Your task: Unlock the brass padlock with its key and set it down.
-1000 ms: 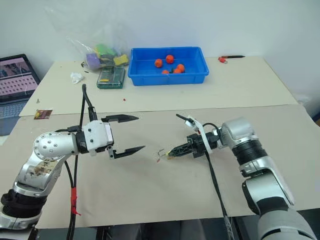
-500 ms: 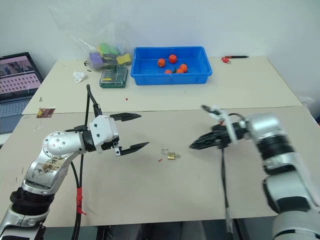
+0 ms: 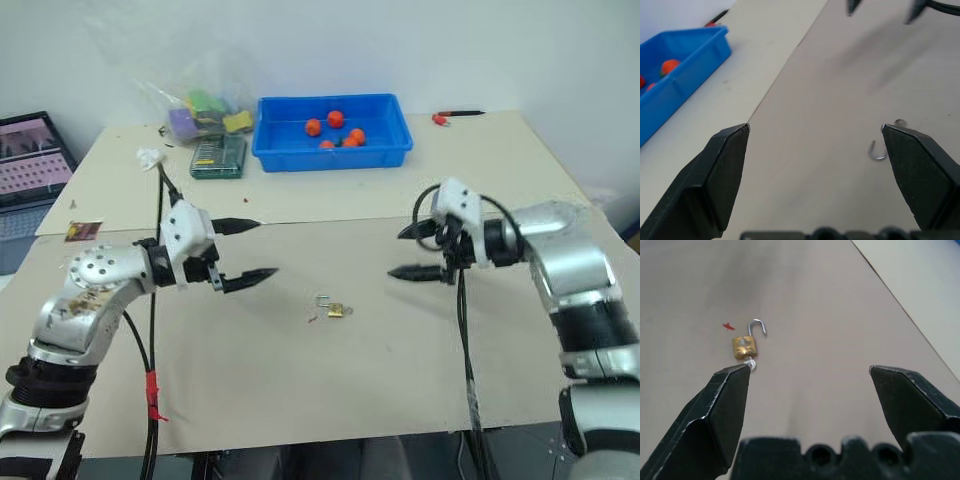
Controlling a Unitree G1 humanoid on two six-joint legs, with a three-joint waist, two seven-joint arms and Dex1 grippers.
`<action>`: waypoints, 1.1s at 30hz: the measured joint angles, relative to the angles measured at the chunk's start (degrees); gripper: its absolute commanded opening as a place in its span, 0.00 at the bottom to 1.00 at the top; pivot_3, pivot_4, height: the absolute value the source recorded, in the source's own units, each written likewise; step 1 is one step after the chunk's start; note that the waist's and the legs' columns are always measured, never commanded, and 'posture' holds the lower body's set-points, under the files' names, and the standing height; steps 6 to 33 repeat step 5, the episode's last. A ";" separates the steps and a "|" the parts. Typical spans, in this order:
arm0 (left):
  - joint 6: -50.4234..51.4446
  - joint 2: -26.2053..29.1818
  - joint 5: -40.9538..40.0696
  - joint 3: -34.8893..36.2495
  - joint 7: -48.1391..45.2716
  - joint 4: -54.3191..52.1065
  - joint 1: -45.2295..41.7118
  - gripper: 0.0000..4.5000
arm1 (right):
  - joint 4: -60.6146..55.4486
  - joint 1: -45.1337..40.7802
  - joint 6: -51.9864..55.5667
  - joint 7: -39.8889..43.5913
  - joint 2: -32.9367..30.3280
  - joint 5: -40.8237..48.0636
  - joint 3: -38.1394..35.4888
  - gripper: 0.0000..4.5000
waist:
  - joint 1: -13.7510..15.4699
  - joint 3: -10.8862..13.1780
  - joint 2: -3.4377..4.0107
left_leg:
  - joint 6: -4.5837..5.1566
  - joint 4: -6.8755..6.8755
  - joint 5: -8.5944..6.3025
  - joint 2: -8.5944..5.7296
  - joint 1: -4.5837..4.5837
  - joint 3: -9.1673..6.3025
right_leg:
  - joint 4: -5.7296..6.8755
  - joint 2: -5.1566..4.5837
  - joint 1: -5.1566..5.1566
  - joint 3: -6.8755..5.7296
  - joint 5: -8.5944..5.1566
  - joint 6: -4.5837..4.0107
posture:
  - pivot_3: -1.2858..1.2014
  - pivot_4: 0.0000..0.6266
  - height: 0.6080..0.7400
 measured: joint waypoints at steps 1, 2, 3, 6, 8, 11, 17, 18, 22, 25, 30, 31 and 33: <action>0.05 -0.03 0.00 0.03 0.03 0.22 -0.71 1.00 | -1.50 0.62 0.51 -1.33 0.71 0.72 -1.33 0.99 | 0.11 0.00 0.00 | 0.03 0.01 -0.02 -0.04 -0.03 0.01 | -0.01 -0.03 0.00 0.03 0.03 0.03 | 0.52 0.24 1.00; -0.08 0.03 0.08 -0.03 -0.08 0.41 -1.15 1.00 | -3.62 1.56 1.77 -3.34 1.43 2.20 -3.81 0.99 | 0.22 0.00 0.00 | 0.08 0.01 -0.05 -0.07 -0.03 0.03 | -0.05 -0.05 0.02 0.04 0.07 0.07 | 0.52 0.24 1.00; -0.16 0.10 0.24 -0.05 -0.20 0.77 -1.12 1.00 | -4.69 1.91 2.83 -4.56 1.71 3.13 -5.21 0.99 | 0.27 0.00 0.00 | 0.10 0.01 -0.06 -0.08 -0.03 0.03 | -0.05 -0.06 0.02 0.05 0.07 0.06 | 0.52 0.24 1.00; 0.43 0.25 0.44 -0.06 -0.15 1.63 -0.76 1.00 | -7.55 3.53 5.58 -7.19 1.91 5.37 -8.82 0.99 | 0.35 0.00 -0.01 | 0.12 -0.03 -0.07 -0.07 -0.04 0.02 | -0.09 -0.06 -0.01 0.03 0.07 0.06 | 0.52 0.24 1.00; 0.43 0.25 0.44 -0.06 -0.15 1.63 -0.76 1.00 | -7.55 3.53 5.58 -7.19 1.91 5.37 -8.82 0.99 | 0.35 0.00 -0.01 | 0.12 -0.03 -0.07 -0.07 -0.04 0.02 | -0.09 -0.06 -0.01 0.03 0.07 0.06 | 0.52 0.24 1.00; 0.43 0.25 0.44 -0.06 -0.15 1.63 -0.76 1.00 | -7.55 3.53 5.58 -7.19 1.91 5.37 -8.82 0.99 | 0.35 0.00 -0.01 | 0.12 -0.03 -0.07 -0.07 -0.04 0.02 | -0.09 -0.06 -0.01 0.03 0.07 0.06 | 0.52 0.24 1.00; 0.43 0.25 0.44 -0.06 -0.15 1.63 -0.76 1.00 | -7.55 3.53 5.58 -7.19 1.91 5.37 -8.82 0.99 | 0.35 0.00 -0.01 | 0.12 -0.03 -0.07 -0.07 -0.04 0.02 | -0.09 -0.06 -0.01 0.03 0.07 0.06 | 0.52 0.24 1.00; 0.43 0.25 0.44 -0.06 -0.15 1.63 -0.76 1.00 | -7.55 3.53 5.58 -7.19 1.91 5.37 -8.82 0.99 | 0.35 0.00 -0.01 | 0.12 -0.03 -0.07 -0.07 -0.04 0.02 | -0.09 -0.06 -0.01 0.03 0.07 0.06 | 0.52 0.24 1.00; 0.43 0.25 0.44 -0.06 -0.15 1.63 -0.76 1.00 | -7.55 3.53 5.58 -7.19 1.91 5.37 -8.82 0.99 | 0.35 0.00 -0.01 | 0.12 -0.03 -0.07 -0.07 -0.04 0.02 | -0.09 -0.06 -0.01 0.03 0.07 0.06 | 0.52 0.24 1.00; 0.43 0.25 0.44 -0.06 -0.15 1.63 -0.76 1.00 | -7.55 3.53 5.58 -7.19 1.91 5.37 -8.82 0.99 | 0.35 0.00 -0.01 | 0.12 -0.03 -0.07 -0.07 -0.04 0.02 | -0.09 -0.06 -0.01 0.03 0.07 0.06 | 0.52 0.24 1.00; 0.43 0.25 0.44 -0.06 -0.15 1.63 -0.76 1.00 | -7.55 3.53 5.58 -7.19 1.91 5.37 -8.82 0.99 | 0.35 0.00 -0.01 | 0.12 -0.03 -0.07 -0.07 -0.04 0.02 | -0.09 -0.06 -0.01 0.03 0.07 0.06 | 0.52 0.24 1.00; 0.43 0.25 0.44 -0.06 -0.15 1.63 -0.76 1.00 | -7.55 3.53 5.58 -7.19 1.91 5.37 -8.82 0.99 | 0.35 0.00 -0.01 | 0.12 -0.03 -0.07 -0.07 -0.04 0.02 | -0.09 -0.06 -0.01 0.03 0.07 0.06 | 0.52 0.24 1.00; 0.43 0.25 0.44 -0.06 -0.15 1.63 -0.76 1.00 | -7.55 3.53 5.58 -7.19 1.91 5.37 -8.82 0.99 | 0.35 0.00 -0.01 | 0.12 -0.03 -0.07 -0.07 -0.04 0.02 | -0.09 -0.06 -0.01 0.03 0.07 0.06 | 0.52 0.24 1.00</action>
